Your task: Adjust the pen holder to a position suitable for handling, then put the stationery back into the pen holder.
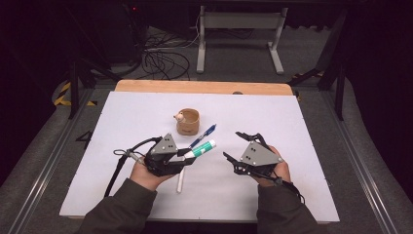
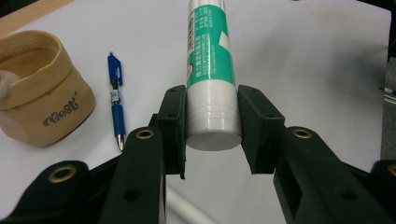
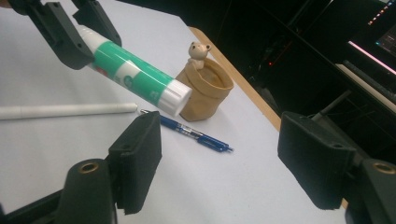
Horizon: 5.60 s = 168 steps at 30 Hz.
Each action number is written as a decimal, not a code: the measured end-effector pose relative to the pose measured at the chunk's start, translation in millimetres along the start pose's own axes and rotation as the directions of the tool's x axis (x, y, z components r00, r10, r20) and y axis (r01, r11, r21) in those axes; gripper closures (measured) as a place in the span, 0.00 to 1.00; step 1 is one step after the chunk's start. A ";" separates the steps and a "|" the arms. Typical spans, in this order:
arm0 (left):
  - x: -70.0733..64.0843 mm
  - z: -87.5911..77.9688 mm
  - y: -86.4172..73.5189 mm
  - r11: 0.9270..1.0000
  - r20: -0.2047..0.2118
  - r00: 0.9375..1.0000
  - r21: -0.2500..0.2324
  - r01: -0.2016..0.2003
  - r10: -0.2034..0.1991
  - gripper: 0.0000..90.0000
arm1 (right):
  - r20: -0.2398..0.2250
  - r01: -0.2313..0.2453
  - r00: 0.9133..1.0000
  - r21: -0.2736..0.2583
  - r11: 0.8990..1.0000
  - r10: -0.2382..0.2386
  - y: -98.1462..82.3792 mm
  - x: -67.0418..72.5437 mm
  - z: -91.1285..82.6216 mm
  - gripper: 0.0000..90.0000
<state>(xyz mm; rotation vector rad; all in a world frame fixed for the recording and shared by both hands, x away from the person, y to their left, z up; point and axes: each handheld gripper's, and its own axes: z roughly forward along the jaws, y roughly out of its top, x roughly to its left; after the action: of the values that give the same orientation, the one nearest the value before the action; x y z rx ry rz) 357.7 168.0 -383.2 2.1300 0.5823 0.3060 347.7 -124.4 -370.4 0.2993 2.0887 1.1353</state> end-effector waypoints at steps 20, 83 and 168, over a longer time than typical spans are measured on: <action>-7.1 16.7 8.1 1.000 0.017 1.000 0.024 -0.015 0.014 0.72 | -0.022 0.227 0.974 0.051 0.972 -0.226 6.0 33.0 27.2 0.40; 9.8 -23.7 -30.2 0.994 -0.070 0.997 -0.107 0.008 -0.015 0.37 | -0.057 0.236 0.971 0.125 0.964 -0.231 -4.8 51.0 54.9 0.73; 32.9 -41.3 -60.3 0.986 -0.151 0.987 -0.165 0.033 -0.058 0.26 | 0.006 -0.399 0.910 -0.255 0.881 0.414 17.3 -25.8 169.7 0.73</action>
<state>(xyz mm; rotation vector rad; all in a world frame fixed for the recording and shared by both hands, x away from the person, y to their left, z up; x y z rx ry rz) 351.1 243.9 -408.0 1.9450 0.6717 0.4810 481.4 -20.3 -402.5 0.6656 1.8494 1.5982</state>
